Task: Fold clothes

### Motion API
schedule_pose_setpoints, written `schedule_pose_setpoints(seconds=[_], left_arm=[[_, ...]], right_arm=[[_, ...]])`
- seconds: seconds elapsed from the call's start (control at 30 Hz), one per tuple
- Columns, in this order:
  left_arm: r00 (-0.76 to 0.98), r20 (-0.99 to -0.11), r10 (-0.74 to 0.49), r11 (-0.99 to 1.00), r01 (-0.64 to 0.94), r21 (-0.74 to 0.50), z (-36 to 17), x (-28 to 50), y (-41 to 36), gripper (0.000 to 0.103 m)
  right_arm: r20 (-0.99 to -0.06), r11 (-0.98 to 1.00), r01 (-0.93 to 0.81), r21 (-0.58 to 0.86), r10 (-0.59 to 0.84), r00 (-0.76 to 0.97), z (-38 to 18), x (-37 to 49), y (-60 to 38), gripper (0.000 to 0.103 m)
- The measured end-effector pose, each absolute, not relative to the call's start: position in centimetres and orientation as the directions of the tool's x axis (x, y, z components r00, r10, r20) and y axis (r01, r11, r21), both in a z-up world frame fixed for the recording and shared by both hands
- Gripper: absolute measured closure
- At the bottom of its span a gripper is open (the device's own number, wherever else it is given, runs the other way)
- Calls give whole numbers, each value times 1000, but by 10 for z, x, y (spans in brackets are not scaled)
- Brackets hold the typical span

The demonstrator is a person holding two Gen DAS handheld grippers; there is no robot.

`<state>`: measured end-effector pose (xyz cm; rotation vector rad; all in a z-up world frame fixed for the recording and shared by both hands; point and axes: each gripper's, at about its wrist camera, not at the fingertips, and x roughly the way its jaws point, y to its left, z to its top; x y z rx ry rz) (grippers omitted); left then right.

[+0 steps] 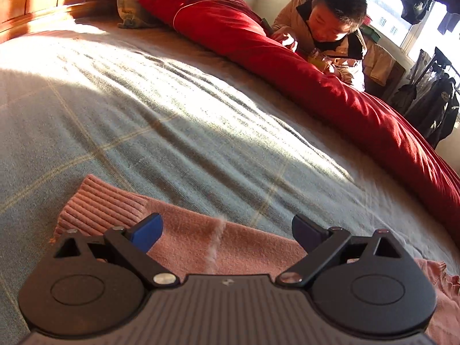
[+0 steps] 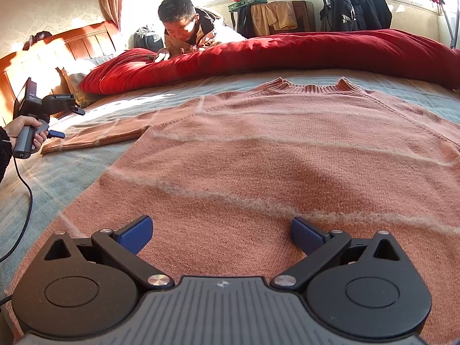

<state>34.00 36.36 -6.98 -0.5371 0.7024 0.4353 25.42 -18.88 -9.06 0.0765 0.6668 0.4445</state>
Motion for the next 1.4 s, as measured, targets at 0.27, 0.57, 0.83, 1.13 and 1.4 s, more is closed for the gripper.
schedule_pose_setpoints(seconds=[0.27,0.57,0.83,1.13,1.4], left_arm=[[607,-757,243,796,-571,-202,-53,318,338,10],[665,-741,-87,958,-148,-245,-4,278,180,9],[661,-696,-280,959,232,-164,-23,197,48,7],[663,-707,-245,926,377,32,-93,116,-15,4],[702,-668,-247,940,340,9,-94,61,-9,2]], right_arm=[[-583,905,-372,207,419,696,-89,253,-188,0],[-571,913,-314,259,407,713,-62,245,-200,0],[-605,989,-94,111,143,783,-50,189,-232,0],[-685,997,-15,74,62,726,-93,140,-255,0],[-638,994,-84,67,108,762,-102,90,-266,0]])
